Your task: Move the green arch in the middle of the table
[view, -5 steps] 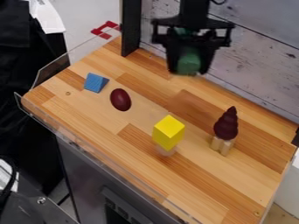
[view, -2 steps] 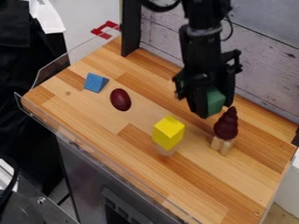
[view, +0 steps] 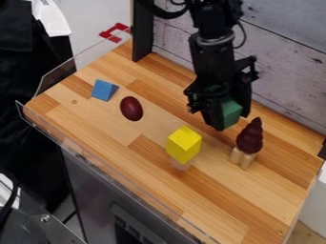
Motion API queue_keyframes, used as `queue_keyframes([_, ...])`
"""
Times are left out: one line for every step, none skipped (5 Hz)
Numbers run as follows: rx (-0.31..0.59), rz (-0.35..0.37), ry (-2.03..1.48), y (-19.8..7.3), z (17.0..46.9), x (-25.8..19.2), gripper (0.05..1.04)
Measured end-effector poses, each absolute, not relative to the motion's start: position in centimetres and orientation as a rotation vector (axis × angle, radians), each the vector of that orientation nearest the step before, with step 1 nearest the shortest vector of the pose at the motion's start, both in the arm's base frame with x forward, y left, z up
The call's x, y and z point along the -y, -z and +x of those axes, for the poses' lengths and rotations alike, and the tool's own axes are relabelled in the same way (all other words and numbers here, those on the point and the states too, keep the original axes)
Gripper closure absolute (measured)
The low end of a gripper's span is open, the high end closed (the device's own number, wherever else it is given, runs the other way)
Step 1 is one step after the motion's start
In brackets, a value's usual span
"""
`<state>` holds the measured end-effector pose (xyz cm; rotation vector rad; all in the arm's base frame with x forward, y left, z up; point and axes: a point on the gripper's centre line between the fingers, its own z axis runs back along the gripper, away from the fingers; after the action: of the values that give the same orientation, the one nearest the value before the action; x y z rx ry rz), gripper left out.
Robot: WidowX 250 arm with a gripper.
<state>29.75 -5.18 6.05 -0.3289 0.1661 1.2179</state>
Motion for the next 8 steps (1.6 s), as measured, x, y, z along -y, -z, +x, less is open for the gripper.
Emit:
queue_keyframes([-0.161,-0.337,-1.220,-6.0,29.9,4.3,0.481])
queue_keyframes([-0.155,-0.335,-1.223,-5.9,29.9,3.8,0.481])
queue_keyframes([-0.148,-0.320,-1.234,-5.0,30.0,3.6,0.481])
queue_keyframes([-0.124,-0.331,-1.294,-4.3,30.0,3.4,0.481])
queue_keyframes([-0.130,-0.368,-1.371,-3.2,30.3,2.7,0.481])
queue_keyframes([-0.124,-0.425,-1.437,-2.8,30.8,1.9,0.481])
queue_keyframes([-0.156,-0.420,-1.468,-1.7,30.7,1.5,0.481])
queue_keyframes([-0.165,-0.418,-1.482,-0.8,31.3,0.9,0.481])
